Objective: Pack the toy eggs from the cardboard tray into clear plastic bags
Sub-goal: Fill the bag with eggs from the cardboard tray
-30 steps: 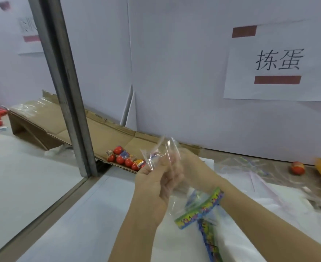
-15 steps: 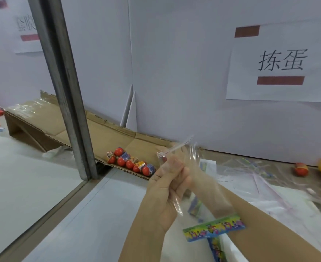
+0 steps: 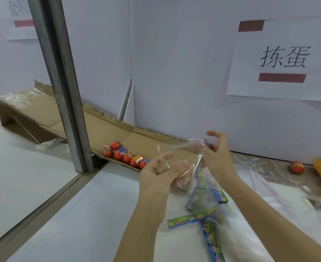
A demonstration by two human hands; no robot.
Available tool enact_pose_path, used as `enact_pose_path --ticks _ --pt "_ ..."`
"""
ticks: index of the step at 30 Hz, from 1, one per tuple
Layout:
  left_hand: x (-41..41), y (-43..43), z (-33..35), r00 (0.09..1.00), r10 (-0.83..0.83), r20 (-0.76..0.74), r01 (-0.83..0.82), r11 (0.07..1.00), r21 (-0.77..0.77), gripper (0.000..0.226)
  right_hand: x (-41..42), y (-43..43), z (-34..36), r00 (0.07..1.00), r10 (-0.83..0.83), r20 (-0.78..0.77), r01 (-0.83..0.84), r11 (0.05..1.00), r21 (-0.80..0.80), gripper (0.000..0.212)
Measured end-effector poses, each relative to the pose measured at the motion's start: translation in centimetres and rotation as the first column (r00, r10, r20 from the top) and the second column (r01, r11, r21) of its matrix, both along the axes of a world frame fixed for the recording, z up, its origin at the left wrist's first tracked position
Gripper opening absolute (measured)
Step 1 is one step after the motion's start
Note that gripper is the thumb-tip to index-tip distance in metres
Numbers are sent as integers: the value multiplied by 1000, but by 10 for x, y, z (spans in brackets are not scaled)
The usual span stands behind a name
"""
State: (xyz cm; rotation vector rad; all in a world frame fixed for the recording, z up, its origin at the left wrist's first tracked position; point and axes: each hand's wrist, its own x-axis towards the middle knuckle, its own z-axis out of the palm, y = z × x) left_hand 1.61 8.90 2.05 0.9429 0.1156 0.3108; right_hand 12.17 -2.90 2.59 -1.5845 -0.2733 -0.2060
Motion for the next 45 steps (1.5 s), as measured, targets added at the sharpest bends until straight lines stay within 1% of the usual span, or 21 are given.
enact_pose_path --ticks 2,4,5,6,7,9,11,13,15,19,21,24,28,30,34,36,40,41,43,44,45 --pt "-1 -4 0 1000 17 1 -17 995 103 60 -14 -28 17 1000 -16 7 16 991 131 8" --pt "-2 -10 0 1000 18 -10 -16 985 174 57 -31 -49 29 998 69 -4 -67 980 185 16" --pt "-2 -12 0 1000 16 -13 -13 978 209 53 -41 -54 34 988 153 -14 -146 965 216 20" --pt "-2 -14 -1 1000 12 -14 -8 970 241 49 -49 -58 37 976 219 -1 -214 953 215 31" --pt "-2 -15 -1 1000 5 -13 -1 963 269 45 -58 -60 40 963 268 15 -266 945 190 42" --pt "-3 -19 -2 1000 -4 -19 10 954 298 42 -68 -63 45 961 261 95 -270 957 104 52" --pt "-5 -23 -3 1000 0 -15 5 949 316 39 -76 -62 48 953 221 207 -219 975 -31 49" --pt "-7 -27 -2 1000 6 -8 -3 942 336 37 -81 -58 47 927 201 318 -139 968 -207 34" --pt "-8 -30 -2 1000 7 13 -11 935 355 39 -83 -52 43 924 195 329 -99 953 -286 17" --pt "-12 -36 -2 998 -3 67 -26 901 433 44 -83 -46 31 949 134 286 -4 910 -415 37" --pt "-13 -37 -2 995 15 100 -60 882 467 44 -83 -46 29 951 127 281 3 907 -421 41" --pt "-12 -38 -2 987 71 141 -133 858 496 45 -82 -45 30 959 134 249 -35 930 -365 44" --pt "-13 -41 -7 965 127 229 -234 807 541 44 -81 -46 29 962 147 232 -38 907 -418 23" --pt "-14 -43 -8 953 153 263 -277 794 542 44 -82 -48 29 965 170 202 -66 896 -439 19" --pt "-14 -45 -9 935 194 299 -331 780 531 66 -83 -50 34 973 172 151 -97 908 -408 22" --pt "-15 -46 -10 910 191 369 -378 748 545 66 -83 -50 37 974 189 122 -131 918 -375 22" --pt "-17 -48 -10 840 184 510 -484 678 553 52 -81 -52 41 964 258 57 -231 927 -294 23" --pt "-17 -48 -9 810 192 554 -537 624 568 48 -82 -52 42 961 274 50 -248 924 -290 27" --pt "-17 -48 -8 756 148 637 -615 493 616 27 -82 -52 45 957 285 47 -262 924 -278 39" --pt "-17 -48 -8 749 112 654 -625 449 639 19 -81 -53 46 959 280 51 -254 924 -286 46" --pt "-17 -48 -8 755 90 650 -617 432 657 18 -81 -54 48 960 273 57 -245 922 -300 50"
